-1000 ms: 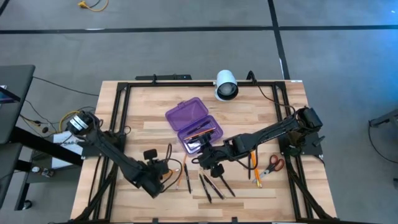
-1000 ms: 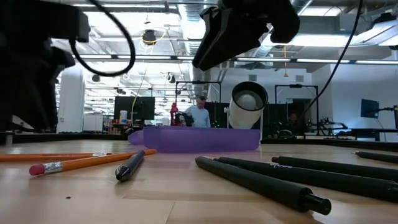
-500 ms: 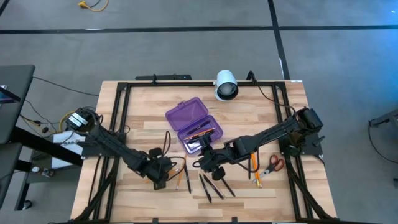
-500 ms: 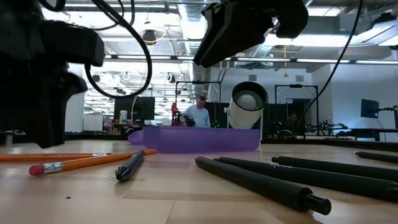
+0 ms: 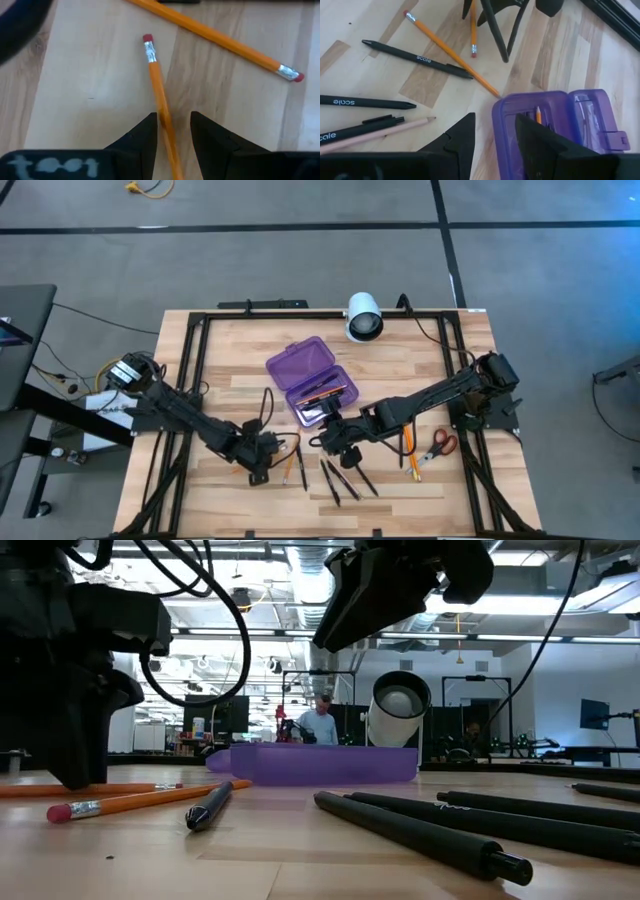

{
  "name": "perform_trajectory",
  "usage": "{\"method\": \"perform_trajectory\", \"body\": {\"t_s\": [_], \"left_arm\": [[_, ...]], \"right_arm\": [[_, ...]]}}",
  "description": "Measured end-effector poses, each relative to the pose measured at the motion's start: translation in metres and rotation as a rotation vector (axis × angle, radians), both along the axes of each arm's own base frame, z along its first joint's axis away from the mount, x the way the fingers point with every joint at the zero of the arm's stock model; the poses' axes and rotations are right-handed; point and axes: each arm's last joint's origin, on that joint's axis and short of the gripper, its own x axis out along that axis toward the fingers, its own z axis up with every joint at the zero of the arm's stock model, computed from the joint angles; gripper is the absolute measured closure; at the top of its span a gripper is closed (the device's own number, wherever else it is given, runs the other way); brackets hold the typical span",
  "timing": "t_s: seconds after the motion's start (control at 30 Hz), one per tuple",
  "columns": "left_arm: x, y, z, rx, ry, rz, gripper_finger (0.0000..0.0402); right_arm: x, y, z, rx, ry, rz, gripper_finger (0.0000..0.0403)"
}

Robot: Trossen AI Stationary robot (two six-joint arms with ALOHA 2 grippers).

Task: Pick & place school supplies into a supply box
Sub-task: Put the orange pencil into the purple supply box

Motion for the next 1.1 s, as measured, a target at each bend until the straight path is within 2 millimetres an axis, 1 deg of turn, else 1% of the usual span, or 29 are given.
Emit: {"method": "perform_trajectory", "body": {"t_s": [0.13,0.3,0.4,0.53,0.8,0.97,1.1], "left_arm": [[0.001,0.003,-0.002,-0.019,0.025,0.017,0.0295],[0.0,0.008,-0.003,-0.001,0.056,0.07,0.0295],[0.001,0.009,-0.003,0.022,0.033,0.071,0.0295],[0.008,0.01,-0.001,0.019,-0.032,0.066,0.0295],[0.016,0.025,0.0,0.049,-0.044,0.081,0.0295],[0.024,0.028,0.002,0.051,-0.104,0.051,0.0295],[0.026,0.03,0.003,0.055,-0.113,0.049,0.0295]], "right_arm": [[0.0,0.0,0.0,0.009,0.001,-0.012,0.0269],[0.0,0.0,0.0,0.008,0.005,-0.012,0.0269],[-0.001,0.0,0.0,0.008,0.006,-0.012,0.0269],[-0.001,0.0,-0.001,0.009,0.006,-0.012,0.0269],[-0.001,0.0,-0.002,0.017,0.014,-0.021,0.0269],[-0.002,0.0,-0.002,0.017,0.015,-0.019,0.0269],[-0.003,0.0,-0.003,0.021,0.026,-0.029,0.0269]]}}
